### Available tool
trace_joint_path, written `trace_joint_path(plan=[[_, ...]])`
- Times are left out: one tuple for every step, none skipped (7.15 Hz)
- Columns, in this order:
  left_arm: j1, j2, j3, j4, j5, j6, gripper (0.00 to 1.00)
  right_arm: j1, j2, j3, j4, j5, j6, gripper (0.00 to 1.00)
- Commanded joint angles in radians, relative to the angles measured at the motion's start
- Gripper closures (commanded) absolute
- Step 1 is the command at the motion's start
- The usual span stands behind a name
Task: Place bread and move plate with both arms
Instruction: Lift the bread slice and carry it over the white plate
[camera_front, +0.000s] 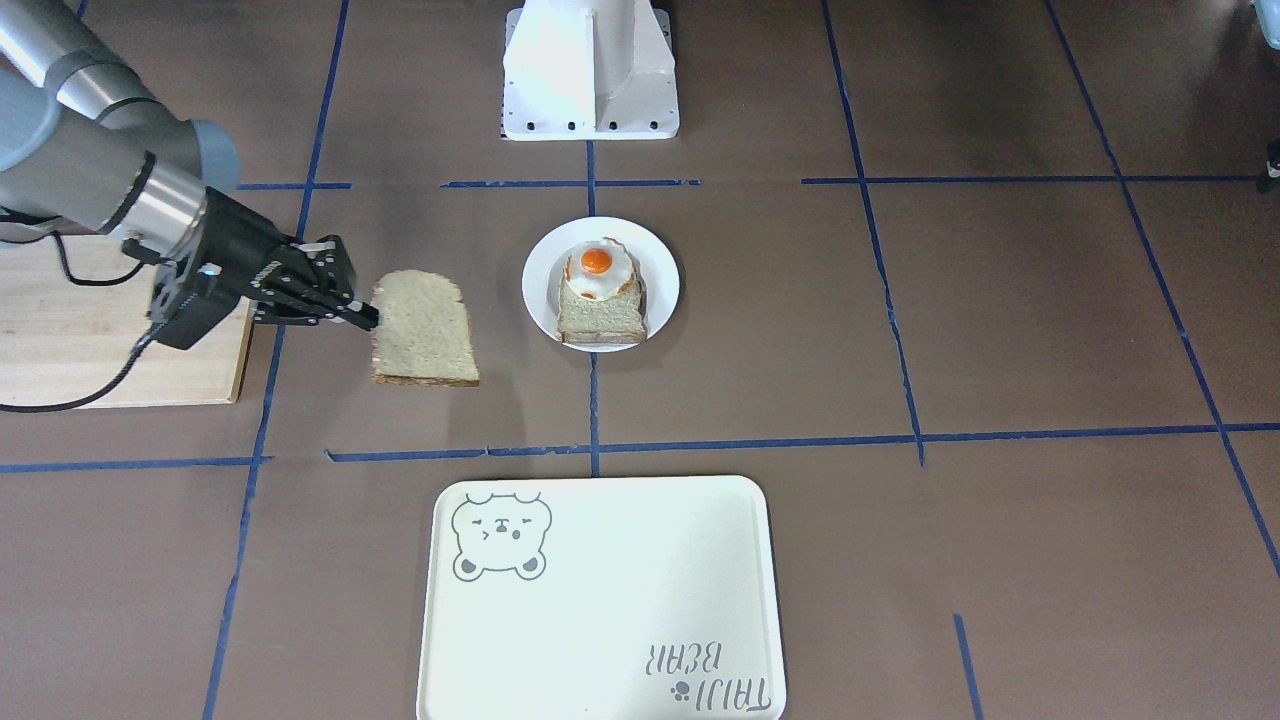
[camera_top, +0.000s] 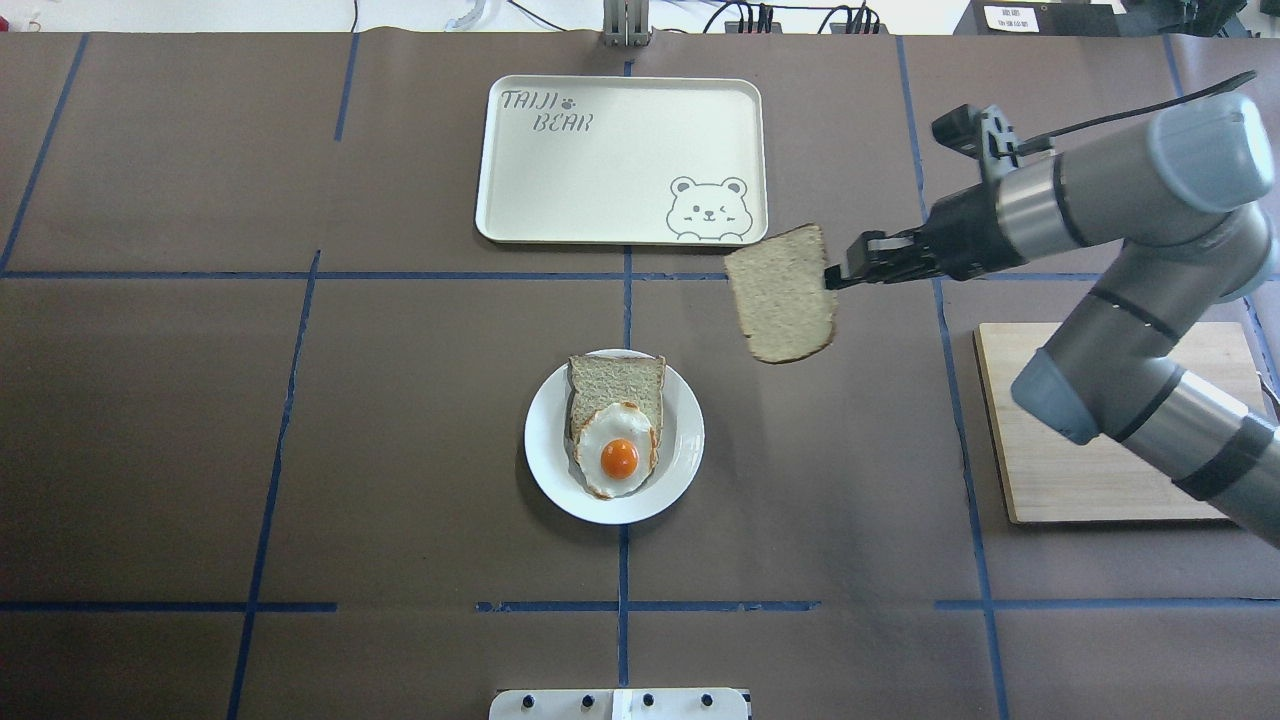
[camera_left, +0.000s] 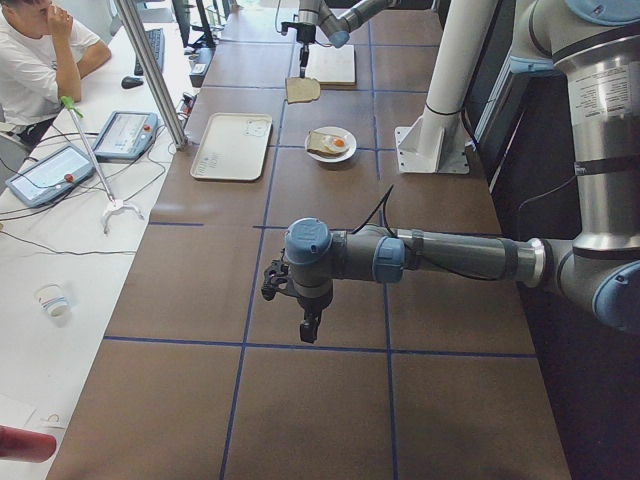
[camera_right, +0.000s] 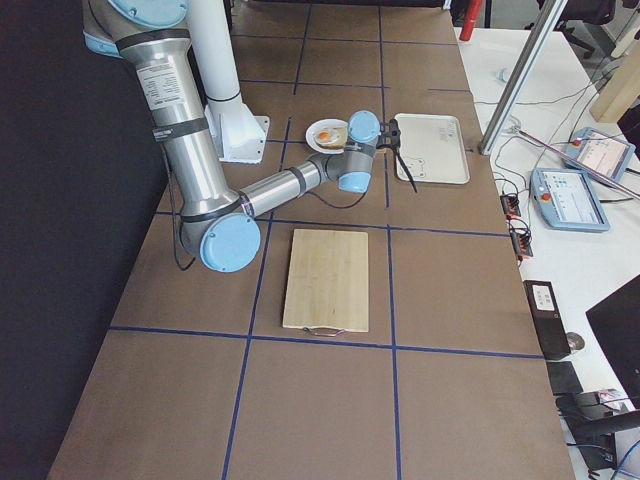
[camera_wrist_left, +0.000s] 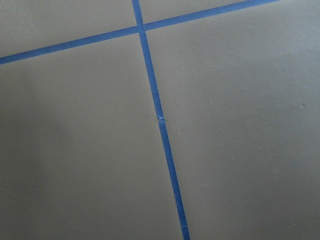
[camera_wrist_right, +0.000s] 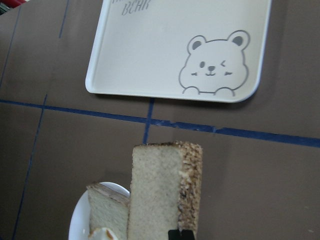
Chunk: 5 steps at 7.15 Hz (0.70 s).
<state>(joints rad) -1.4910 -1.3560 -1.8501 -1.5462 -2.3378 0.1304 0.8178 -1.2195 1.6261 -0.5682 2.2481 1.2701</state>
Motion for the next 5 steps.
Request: trace_joint_path(plan=[[0.000,0.000,0.000,0.000,0.000,0.000,0.00,-0.199,0.047,0.024,-0.006,-0.257,0.083,1.00],[0.000,0.000,0.000,0.002,0.000,0.000,0.00,-0.283,0.066,0.017,-0.007,-0.351,0.083,1.00],[0.000,0.000,0.000,0.002,0.000,0.000,0.00,-0.319,0.108,0.015,-0.063,-0.395,0.087,1.00],[0.000,0.002,0.000,0.002,0.000,0.000,0.00,-0.347,0.127,0.021,-0.103,-0.433,0.089,1.00],[0.000,0.002,0.000,0.002,0.000,0.000,0.00,-0.359,0.124,0.024,-0.105,-0.438,0.087,1.00]])
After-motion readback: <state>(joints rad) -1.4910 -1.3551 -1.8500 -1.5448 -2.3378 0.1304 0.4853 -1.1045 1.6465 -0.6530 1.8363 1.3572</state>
